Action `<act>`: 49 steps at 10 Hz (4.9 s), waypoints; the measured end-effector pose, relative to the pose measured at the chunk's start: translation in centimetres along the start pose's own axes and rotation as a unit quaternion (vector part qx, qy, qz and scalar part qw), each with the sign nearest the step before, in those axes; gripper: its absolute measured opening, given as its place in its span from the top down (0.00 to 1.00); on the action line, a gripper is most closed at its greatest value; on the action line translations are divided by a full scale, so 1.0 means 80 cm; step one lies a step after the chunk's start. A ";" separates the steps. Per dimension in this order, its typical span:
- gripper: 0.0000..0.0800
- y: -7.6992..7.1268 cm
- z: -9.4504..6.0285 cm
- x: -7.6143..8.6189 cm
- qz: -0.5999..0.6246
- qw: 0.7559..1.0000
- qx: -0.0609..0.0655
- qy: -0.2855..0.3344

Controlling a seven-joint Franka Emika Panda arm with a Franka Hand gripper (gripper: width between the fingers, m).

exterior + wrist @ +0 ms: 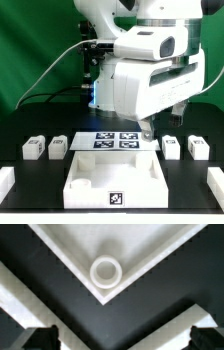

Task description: Assemble one leg

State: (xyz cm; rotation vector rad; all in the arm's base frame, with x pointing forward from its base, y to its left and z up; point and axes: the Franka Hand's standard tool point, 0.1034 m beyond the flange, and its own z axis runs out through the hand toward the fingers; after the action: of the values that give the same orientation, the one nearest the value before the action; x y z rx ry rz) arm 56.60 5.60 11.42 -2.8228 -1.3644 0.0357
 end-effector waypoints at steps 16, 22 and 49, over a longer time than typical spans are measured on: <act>0.19 -0.044 0.059 -0.129 -0.370 0.929 -0.022 0.000; 0.19 -0.074 0.132 -0.163 -0.324 0.946 0.008 0.004; 0.82 -0.079 0.130 -0.036 -0.323 0.945 -0.005 0.041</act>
Offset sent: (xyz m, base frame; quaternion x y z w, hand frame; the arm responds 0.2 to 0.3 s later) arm 0.0000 0.0000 0.0000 0.0000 0.0000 -0.0899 0.9960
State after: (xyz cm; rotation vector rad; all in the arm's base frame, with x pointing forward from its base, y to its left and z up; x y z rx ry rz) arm 49.57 7.22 1.15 -2.2059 -2.1782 -0.0905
